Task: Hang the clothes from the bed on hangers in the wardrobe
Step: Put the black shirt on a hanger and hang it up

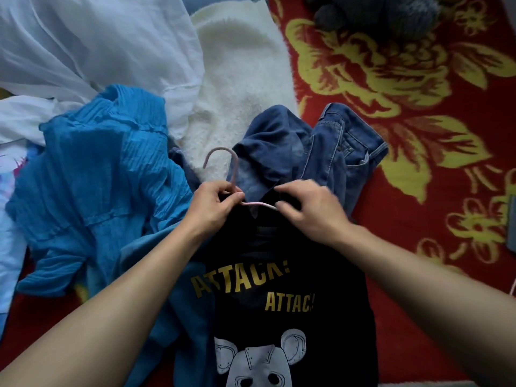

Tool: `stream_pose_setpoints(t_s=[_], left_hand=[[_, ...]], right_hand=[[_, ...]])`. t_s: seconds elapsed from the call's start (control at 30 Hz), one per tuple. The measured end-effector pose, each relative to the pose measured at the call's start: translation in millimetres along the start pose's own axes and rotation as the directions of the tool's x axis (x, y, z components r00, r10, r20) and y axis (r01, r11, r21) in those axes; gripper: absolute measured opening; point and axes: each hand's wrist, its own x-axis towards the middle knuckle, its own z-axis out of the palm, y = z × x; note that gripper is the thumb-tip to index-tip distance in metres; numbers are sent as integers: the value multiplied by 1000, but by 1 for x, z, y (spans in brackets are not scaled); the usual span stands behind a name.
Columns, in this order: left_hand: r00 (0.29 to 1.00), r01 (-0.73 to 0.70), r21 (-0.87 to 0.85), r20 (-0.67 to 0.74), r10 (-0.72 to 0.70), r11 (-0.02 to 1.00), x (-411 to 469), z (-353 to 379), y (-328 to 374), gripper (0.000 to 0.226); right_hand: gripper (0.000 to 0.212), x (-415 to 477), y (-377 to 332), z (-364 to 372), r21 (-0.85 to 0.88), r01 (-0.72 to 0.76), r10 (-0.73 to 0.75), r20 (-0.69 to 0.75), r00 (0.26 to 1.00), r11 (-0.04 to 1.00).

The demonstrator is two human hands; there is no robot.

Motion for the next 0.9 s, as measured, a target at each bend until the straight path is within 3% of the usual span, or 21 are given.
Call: stream_pose_setpoints(t_s=[0.13, 0.27, 0.37, 0.43, 0.47, 0.53, 0.6, 0.67, 0.8, 0.9], left_hand=[[998, -17, 41, 66, 15, 999, -4, -4, -7, 12], [992, 101, 223, -91, -82, 970, -21, -45, -45, 14], [968, 207, 160, -175, -178, 965, -27, -57, -63, 33], [962, 268, 149, -102, -254, 952, -28, -56, -69, 53], [966, 257, 225, -52, -252, 940, -29, -54, -74, 53], [977, 199, 369, -8, -211, 908, -34, -48, -81, 28], [986, 166, 433, -85, -143, 886, -34, -47, -83, 9], [981, 181, 509, -157, -116, 841, -30, -47, -79, 13], [976, 210, 615, -184, -121, 760, -9, -45, -69, 13], [983, 174, 578, -156, -101, 797, 14, -36, -49, 23]], right_hand=[[28, 5, -20, 32, -184, 34, -5, 158, 987, 982], [22, 14, 32, 8, -274, -61, 85, 76, 993, 960], [30, 17, 65, -9, -112, -181, 186, 40, 982, 977], [44, 17, 69, -11, 120, -255, 255, 9, 967, 960], [49, 13, 71, -12, 231, -314, 325, -7, 946, 921], [55, -3, 83, -10, 296, -431, 444, 28, 896, 852], [47, -29, 95, -2, 141, -489, 474, 128, 871, 861], [27, -43, 101, 2, 7, -449, 439, 190, 878, 894], [21, -15, 110, -15, -13, -424, 422, -74, 903, 905], [24, 10, 107, -24, -75, -474, 458, -166, 873, 877]])
